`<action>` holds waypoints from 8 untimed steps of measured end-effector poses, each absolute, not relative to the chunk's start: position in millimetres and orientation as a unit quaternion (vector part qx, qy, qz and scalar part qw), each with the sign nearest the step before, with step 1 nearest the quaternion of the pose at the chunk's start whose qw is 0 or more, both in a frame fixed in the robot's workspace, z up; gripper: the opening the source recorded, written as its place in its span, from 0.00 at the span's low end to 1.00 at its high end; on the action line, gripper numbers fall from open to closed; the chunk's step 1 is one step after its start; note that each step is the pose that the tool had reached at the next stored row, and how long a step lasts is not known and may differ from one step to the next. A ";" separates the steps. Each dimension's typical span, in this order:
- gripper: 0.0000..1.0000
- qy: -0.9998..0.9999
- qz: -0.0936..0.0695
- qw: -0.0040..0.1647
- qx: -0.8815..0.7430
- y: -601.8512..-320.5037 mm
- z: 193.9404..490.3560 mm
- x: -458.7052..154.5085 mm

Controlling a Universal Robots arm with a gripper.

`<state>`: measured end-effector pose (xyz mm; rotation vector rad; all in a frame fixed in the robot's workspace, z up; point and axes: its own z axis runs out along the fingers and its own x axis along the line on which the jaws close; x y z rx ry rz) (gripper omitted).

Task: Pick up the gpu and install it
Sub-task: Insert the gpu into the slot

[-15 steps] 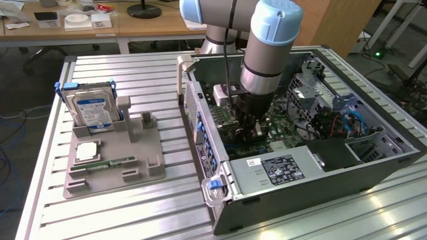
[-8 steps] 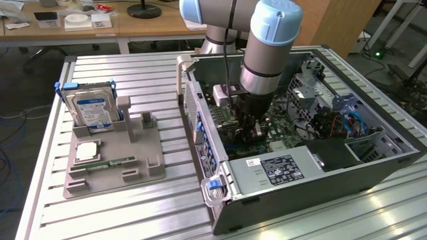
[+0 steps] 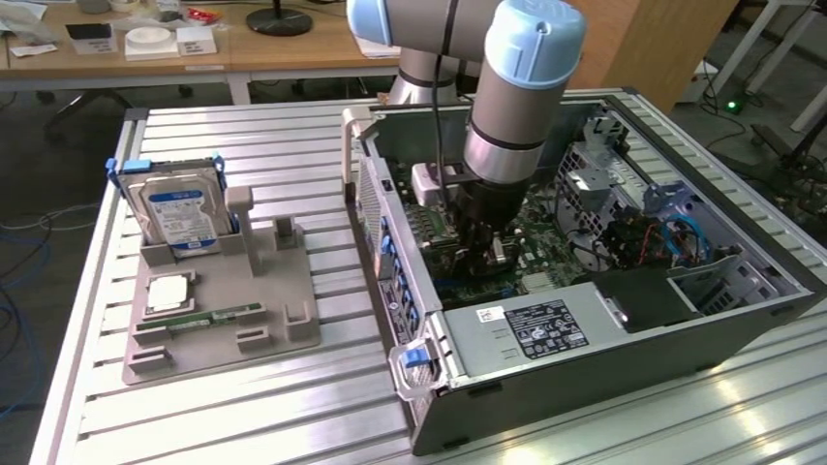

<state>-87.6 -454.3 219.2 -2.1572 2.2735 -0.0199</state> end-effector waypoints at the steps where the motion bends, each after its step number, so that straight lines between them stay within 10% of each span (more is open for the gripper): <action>1: 0.35 0.725 -0.006 0.004 -0.688 -454.4 220.5 -87.6; 8: 0.35 0.725 -0.007 0.004 -0.688 -454.4 242.6 -87.6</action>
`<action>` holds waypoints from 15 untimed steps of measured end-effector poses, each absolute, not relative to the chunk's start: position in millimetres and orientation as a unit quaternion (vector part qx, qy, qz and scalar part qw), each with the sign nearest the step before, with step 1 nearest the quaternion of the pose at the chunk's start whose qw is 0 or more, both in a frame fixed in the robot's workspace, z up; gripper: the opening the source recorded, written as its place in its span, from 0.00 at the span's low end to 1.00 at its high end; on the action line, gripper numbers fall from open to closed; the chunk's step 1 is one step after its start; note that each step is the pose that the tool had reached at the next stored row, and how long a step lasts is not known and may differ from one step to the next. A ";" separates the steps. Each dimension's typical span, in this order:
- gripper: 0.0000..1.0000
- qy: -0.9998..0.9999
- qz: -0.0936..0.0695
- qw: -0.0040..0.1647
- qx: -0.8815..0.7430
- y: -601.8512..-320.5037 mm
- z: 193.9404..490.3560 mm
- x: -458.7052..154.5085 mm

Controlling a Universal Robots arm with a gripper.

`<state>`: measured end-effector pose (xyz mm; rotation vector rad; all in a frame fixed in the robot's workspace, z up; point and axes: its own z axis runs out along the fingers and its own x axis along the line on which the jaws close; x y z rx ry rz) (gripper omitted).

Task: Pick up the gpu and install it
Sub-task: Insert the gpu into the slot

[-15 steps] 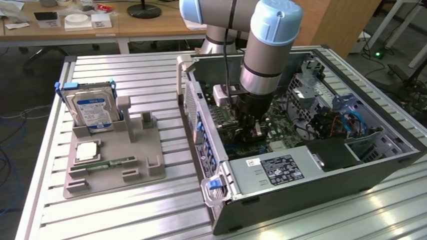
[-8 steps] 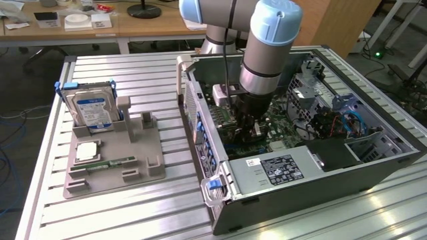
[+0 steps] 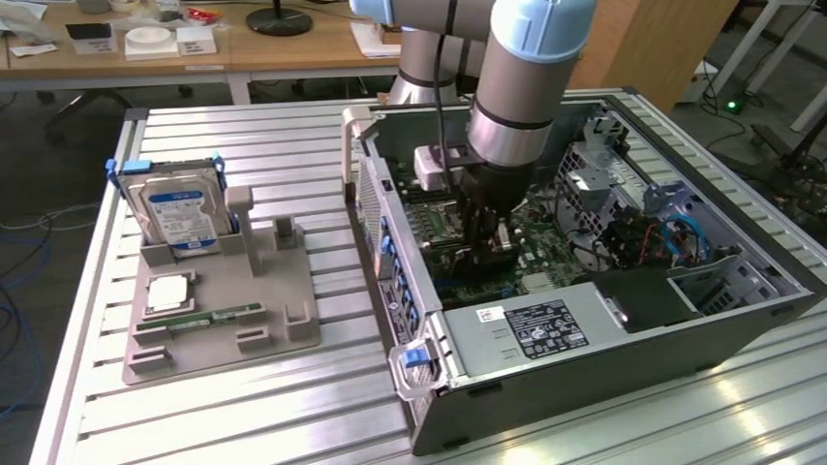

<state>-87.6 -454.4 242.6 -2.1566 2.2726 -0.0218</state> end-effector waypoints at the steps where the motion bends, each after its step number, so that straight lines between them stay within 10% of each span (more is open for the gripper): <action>1: 0.35 0.725 -0.007 0.004 -0.688 -454.4 246.6 -87.6; 15: 0.33 0.725 -0.009 0.006 -0.688 -454.1 282.6 -87.6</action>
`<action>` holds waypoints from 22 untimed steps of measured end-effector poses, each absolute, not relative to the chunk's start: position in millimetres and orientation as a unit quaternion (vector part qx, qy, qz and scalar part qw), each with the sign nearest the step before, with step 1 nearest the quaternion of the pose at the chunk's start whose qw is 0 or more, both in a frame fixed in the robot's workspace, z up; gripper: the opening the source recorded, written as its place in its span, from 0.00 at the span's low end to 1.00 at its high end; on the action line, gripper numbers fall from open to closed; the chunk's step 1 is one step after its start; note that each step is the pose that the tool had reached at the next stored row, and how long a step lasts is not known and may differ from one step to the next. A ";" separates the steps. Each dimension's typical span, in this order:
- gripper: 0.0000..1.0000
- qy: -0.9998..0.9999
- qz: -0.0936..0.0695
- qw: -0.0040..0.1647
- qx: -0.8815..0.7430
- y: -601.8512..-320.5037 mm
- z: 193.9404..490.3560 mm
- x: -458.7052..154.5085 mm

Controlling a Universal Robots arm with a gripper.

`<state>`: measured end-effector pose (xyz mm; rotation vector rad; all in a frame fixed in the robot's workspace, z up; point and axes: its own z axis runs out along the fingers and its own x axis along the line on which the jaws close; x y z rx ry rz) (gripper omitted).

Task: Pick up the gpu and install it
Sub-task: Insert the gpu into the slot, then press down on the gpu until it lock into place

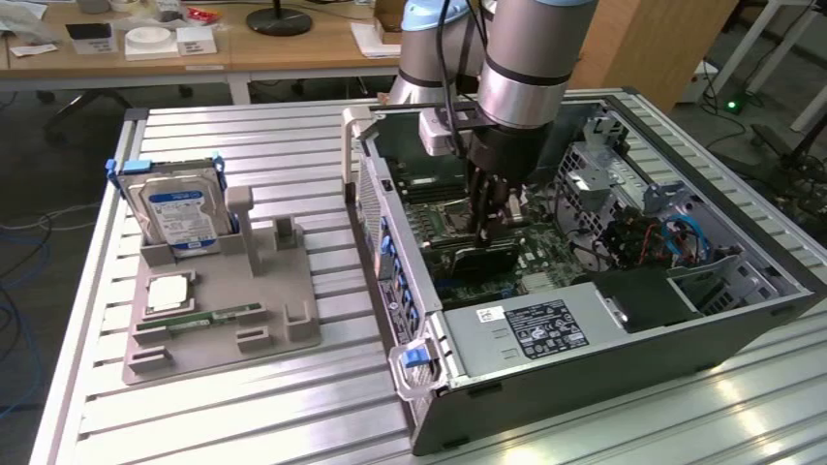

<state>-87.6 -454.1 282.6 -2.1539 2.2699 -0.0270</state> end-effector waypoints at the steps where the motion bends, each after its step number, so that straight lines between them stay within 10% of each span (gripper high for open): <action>1: 0.27 0.725 -0.009 0.006 -0.688 -454.1 282.7 -87.6; 6: 0.10 0.725 -0.009 0.006 -0.688 -454.1 282.7 -87.6; 22: 0.10 0.725 -0.009 0.006 -0.688 -454.1 282.7 -87.6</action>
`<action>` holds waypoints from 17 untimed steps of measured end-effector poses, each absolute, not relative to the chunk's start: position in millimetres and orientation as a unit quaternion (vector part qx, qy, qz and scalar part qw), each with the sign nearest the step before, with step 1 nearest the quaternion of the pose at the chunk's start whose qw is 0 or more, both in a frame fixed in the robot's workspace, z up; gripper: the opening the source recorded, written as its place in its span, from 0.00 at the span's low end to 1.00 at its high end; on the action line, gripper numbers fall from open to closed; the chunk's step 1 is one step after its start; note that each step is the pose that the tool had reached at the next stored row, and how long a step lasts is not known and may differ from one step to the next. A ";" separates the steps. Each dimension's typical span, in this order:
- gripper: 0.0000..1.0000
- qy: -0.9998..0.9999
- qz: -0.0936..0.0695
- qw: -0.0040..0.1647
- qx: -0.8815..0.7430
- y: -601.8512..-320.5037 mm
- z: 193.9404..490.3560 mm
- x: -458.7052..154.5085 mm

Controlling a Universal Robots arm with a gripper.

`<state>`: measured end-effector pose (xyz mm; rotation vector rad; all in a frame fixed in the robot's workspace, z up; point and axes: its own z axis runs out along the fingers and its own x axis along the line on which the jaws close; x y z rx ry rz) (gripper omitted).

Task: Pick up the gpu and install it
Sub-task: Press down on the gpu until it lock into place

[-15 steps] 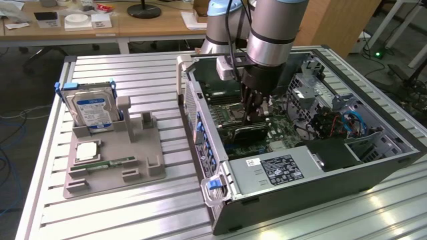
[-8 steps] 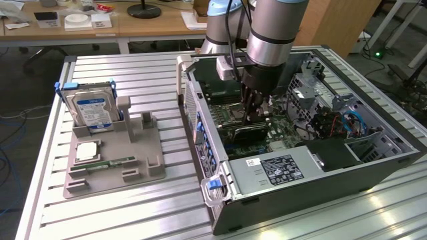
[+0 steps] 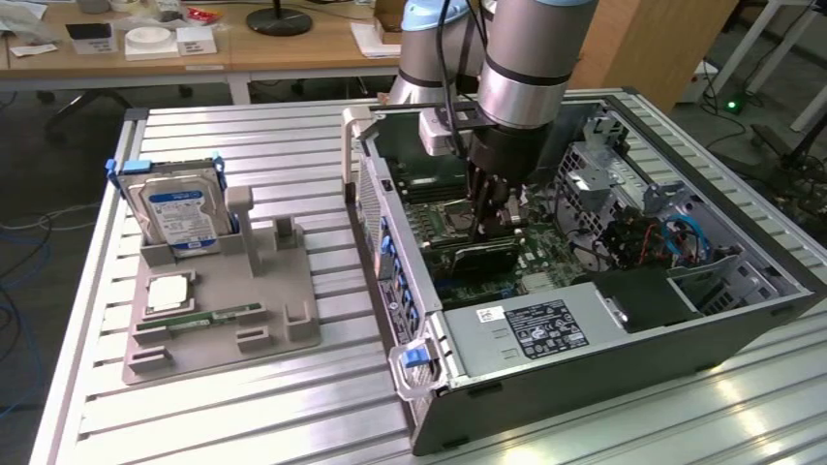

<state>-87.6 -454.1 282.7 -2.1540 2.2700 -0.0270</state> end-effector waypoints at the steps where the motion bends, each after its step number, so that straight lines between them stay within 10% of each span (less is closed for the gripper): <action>1: 0.10 0.725 -0.009 0.006 -0.688 -454.2 282.7 -87.6; 17: 0.10 0.725 -0.009 0.006 -0.688 -454.2 282.2 -112.5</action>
